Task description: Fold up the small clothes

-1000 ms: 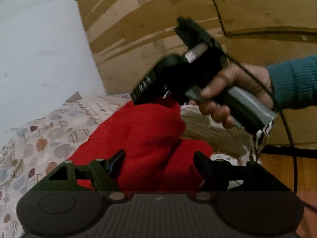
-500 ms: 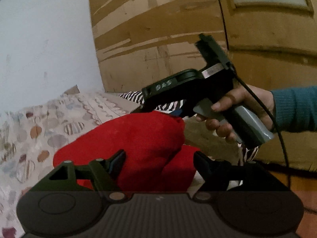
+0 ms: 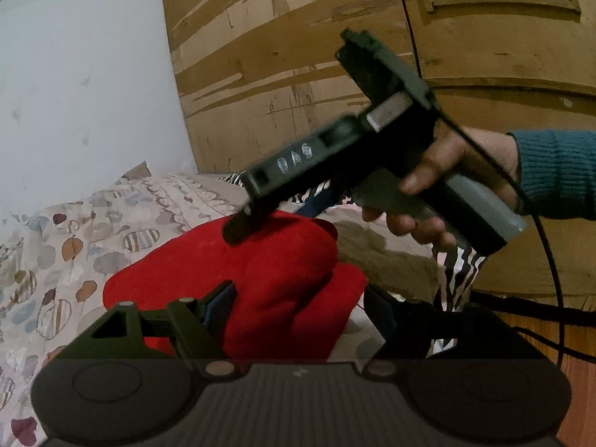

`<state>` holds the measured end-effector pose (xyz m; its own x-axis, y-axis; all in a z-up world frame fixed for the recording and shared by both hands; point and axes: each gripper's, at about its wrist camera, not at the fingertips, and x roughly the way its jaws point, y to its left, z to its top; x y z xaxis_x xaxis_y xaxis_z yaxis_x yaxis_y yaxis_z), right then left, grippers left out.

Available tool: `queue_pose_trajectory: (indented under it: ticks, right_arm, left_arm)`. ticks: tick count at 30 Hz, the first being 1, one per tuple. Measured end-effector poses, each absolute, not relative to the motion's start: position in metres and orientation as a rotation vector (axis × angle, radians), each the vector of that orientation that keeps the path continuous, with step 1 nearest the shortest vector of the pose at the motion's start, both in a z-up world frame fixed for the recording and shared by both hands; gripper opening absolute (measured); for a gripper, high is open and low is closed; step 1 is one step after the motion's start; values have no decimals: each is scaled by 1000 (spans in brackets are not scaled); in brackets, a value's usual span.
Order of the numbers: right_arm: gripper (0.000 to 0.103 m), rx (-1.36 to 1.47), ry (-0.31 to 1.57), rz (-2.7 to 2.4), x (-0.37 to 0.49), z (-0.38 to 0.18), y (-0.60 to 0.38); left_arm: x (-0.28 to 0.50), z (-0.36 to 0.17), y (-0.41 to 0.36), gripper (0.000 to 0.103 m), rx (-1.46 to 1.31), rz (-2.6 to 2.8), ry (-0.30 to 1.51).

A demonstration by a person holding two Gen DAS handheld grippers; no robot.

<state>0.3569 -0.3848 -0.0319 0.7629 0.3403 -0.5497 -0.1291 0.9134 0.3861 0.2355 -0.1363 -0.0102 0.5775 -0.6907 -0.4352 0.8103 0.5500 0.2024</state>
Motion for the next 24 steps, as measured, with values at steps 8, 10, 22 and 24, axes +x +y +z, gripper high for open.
queue_pose_trajectory:
  ticks: [8, 10, 22, 24]
  right_arm:
    - [102, 293, 664, 188, 333, -68, -384]
    - [102, 330, 637, 178, 327, -77, -388]
    - [102, 327, 447, 107, 290, -102, -390]
    - [102, 345, 448, 112, 288, -101, -393]
  left_arm:
    - [245, 7, -98, 92, 145, -858, 345]
    - [252, 13, -85, 98, 43, -811, 348]
    - [350, -14, -43, 101, -451, -621, 654]
    - [353, -22, -50, 101, -412, -623, 683]
